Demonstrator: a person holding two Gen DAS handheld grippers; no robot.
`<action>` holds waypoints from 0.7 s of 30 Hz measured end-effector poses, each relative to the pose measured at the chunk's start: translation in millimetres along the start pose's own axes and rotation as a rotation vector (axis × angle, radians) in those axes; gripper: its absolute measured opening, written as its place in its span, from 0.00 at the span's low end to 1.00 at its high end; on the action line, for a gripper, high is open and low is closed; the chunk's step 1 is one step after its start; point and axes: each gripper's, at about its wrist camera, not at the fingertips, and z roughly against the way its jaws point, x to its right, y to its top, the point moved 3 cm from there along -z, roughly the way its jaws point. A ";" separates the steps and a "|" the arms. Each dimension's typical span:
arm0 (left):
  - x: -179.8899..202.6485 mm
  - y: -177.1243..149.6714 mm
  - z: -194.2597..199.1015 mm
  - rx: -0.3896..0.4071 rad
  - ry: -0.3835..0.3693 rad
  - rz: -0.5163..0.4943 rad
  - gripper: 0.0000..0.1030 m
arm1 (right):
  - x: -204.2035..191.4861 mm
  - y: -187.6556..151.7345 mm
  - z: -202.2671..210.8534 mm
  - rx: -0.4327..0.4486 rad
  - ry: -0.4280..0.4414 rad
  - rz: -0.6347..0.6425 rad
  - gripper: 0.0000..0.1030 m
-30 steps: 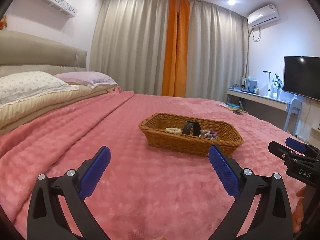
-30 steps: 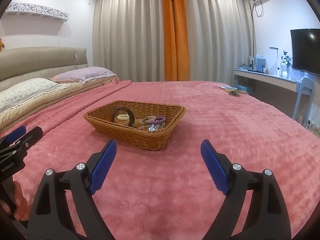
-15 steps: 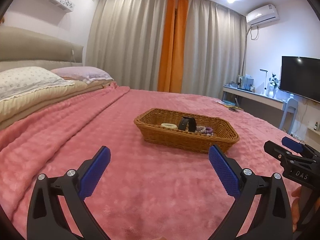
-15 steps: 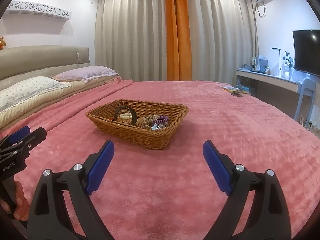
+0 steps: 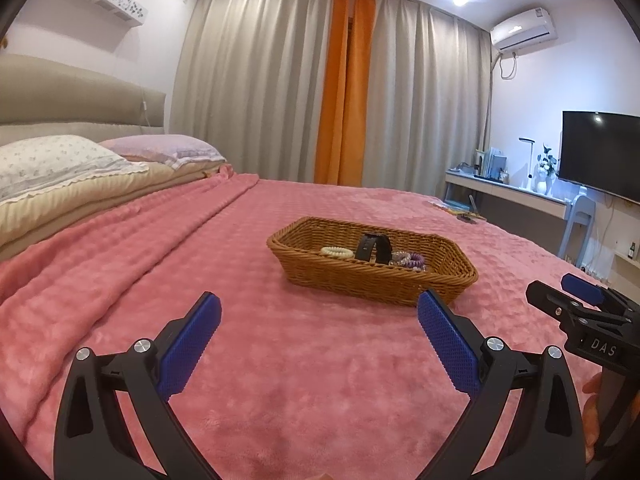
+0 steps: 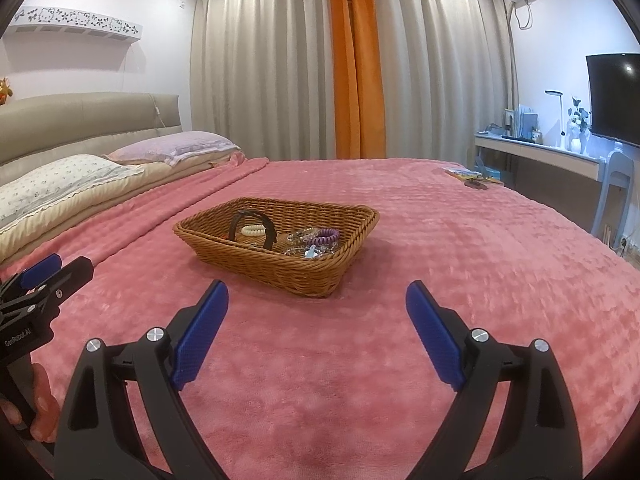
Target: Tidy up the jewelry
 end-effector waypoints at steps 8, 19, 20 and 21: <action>1.2 0.0 0.1 -0.003 0.002 0.000 0.93 | -0.9 -0.5 -0.3 -0.004 0.005 0.002 0.84; 0.4 0.5 0.1 -0.003 0.000 0.001 0.93 | -3.2 -1.2 -1.6 -0.008 0.009 0.005 0.84; 0.2 0.5 0.2 -0.003 0.000 0.002 0.93 | -3.9 -1.5 -1.7 -0.008 0.009 0.007 0.84; 0.3 0.6 0.3 -0.003 0.000 0.002 0.93 | -4.2 -1.6 -1.7 -0.008 0.009 0.007 0.84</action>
